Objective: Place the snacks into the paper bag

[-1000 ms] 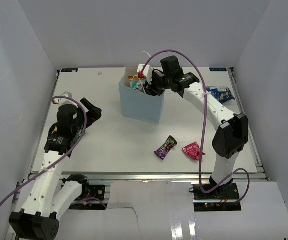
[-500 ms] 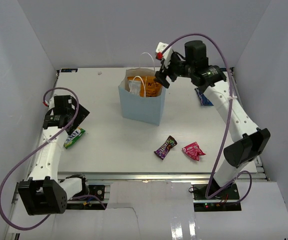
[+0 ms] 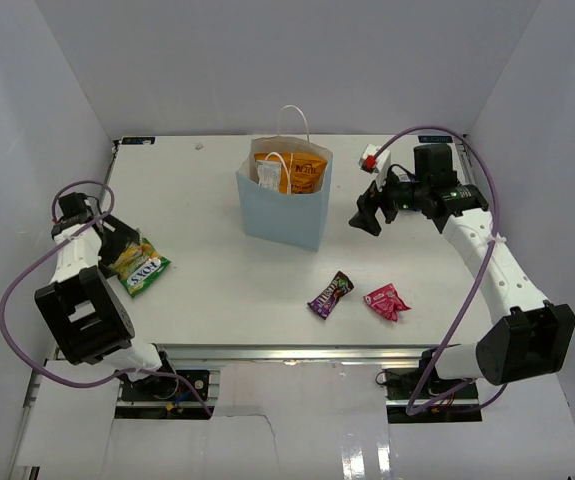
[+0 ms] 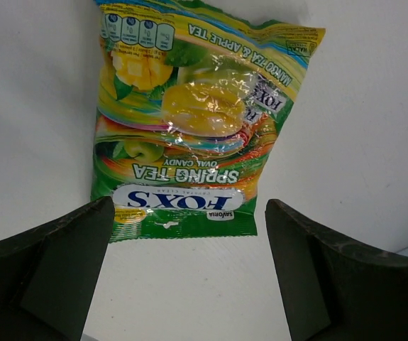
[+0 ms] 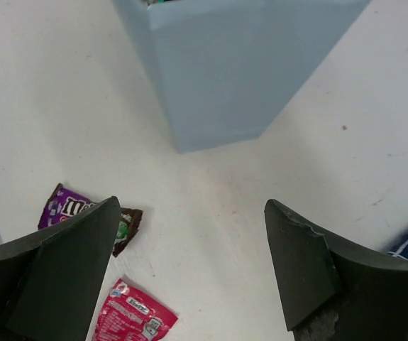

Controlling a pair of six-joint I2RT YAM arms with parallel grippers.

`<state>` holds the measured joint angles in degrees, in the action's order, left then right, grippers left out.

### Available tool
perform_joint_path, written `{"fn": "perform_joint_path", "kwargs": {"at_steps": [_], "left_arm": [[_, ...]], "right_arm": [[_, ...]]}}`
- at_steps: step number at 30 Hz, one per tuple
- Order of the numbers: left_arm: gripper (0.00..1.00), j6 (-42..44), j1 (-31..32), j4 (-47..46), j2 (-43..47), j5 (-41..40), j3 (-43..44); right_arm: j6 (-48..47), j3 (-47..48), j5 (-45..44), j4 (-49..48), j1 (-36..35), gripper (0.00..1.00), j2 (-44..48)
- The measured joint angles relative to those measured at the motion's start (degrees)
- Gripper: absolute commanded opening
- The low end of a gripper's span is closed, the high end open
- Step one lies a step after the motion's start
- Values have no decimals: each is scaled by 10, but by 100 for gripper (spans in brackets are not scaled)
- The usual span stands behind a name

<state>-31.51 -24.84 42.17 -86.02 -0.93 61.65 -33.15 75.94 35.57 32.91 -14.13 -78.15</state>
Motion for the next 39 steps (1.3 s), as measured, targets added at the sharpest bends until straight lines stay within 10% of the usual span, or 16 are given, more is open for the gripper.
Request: {"fn": "perform_joint_path", "kwargs": {"at_steps": [16,32,35,39], "left_arm": [[92,82,-115,-122,-92,192,-62],[21,98,-116,-208,-158,319,-69],[24,102,-109,-218,-159,343,-82],[63,88,-101,-228,-147,373,-96]], "right_arm": [[3,-84,70,4,22,88,46],[-33,-83,130,23,22,87,64],[-47,-78,152,35,22,87,74],[-58,-69,168,37,22,87,77]]}}
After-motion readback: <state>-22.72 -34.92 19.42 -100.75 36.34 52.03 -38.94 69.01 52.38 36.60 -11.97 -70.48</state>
